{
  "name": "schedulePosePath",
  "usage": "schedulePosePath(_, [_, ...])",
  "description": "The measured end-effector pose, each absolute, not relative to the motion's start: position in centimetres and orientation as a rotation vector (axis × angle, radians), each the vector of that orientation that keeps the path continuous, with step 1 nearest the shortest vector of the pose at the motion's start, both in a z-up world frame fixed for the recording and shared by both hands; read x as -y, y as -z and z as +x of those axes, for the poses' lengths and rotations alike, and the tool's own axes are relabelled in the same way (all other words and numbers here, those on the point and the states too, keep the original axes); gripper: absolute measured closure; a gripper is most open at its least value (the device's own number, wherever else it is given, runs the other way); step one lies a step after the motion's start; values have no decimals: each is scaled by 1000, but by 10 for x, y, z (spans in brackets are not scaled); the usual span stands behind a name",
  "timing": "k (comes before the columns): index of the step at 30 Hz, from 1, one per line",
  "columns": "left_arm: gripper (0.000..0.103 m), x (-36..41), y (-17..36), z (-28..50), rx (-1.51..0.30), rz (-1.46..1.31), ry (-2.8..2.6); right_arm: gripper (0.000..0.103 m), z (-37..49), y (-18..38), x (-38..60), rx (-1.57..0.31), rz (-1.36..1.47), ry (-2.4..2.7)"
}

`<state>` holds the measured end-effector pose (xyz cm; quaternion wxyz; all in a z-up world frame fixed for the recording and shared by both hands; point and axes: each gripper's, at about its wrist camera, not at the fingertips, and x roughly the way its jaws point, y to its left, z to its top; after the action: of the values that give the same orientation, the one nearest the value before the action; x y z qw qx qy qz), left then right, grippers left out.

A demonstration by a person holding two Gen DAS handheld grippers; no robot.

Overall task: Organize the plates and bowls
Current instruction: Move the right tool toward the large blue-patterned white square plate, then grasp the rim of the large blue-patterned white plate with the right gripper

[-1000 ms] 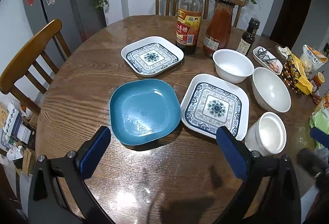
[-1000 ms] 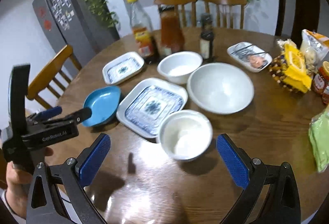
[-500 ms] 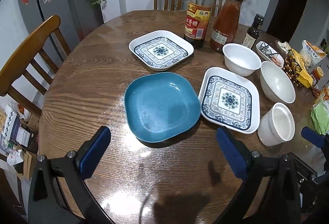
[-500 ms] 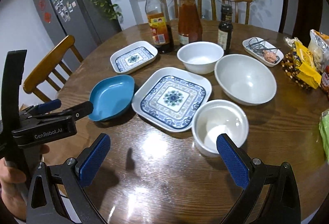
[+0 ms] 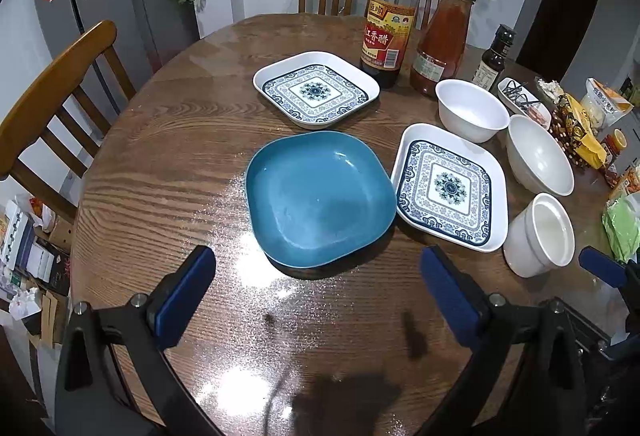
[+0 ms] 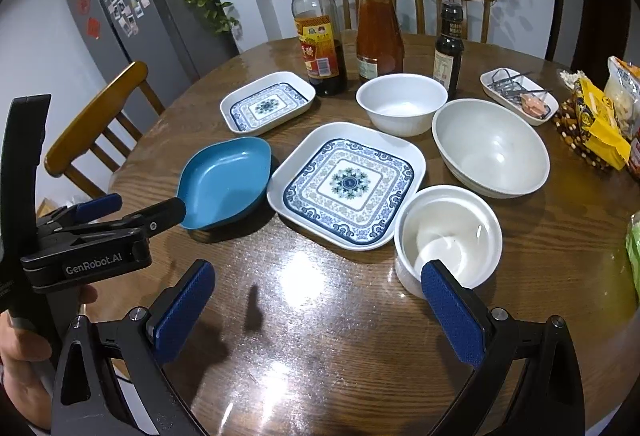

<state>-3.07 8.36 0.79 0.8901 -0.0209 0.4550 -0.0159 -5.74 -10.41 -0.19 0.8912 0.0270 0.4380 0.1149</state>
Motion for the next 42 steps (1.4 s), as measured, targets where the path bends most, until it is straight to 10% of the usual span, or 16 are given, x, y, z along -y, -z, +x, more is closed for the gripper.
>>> schedulePosePath(42, [31, 6, 31, 96, -1041, 134, 446, 4, 0, 70, 148, -1010, 260, -132])
